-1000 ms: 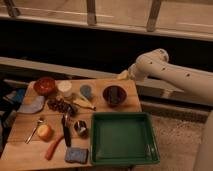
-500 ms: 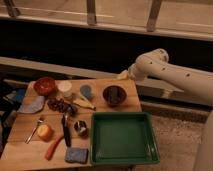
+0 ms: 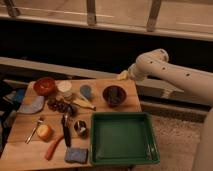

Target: Stack cups on top of each other

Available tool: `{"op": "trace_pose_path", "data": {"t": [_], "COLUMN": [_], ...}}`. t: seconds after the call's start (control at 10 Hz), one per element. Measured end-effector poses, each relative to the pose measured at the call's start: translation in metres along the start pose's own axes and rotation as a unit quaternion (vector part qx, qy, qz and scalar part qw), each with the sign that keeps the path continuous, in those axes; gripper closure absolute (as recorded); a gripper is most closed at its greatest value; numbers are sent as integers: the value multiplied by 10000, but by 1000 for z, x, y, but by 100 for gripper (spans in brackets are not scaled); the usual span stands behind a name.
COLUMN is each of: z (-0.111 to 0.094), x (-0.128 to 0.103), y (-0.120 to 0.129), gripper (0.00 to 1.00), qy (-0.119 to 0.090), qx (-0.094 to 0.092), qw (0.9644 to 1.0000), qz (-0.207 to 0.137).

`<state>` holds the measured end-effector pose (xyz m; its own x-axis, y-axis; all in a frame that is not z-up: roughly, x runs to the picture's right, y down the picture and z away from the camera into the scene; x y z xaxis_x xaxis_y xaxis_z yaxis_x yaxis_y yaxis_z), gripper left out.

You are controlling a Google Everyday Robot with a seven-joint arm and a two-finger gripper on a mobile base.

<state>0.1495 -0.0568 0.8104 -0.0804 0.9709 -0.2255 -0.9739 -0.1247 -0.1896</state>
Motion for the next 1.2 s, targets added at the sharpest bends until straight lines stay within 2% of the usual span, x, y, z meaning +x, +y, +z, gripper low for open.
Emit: {"op": "trace_pose_path", "data": {"t": [0.2, 0.5, 0.8, 1.2], "z": [12, 34, 50, 51], "x": [-5, -12, 3, 5], "y": [27, 93, 162, 163], "gripper": [20, 20, 20, 20], "qy": [82, 264, 512, 525], "qx": [-201, -602, -990, -998], "qw": [9996, 9963, 9878, 9874], "qz": [-164, -552, -1091, -1107]}}
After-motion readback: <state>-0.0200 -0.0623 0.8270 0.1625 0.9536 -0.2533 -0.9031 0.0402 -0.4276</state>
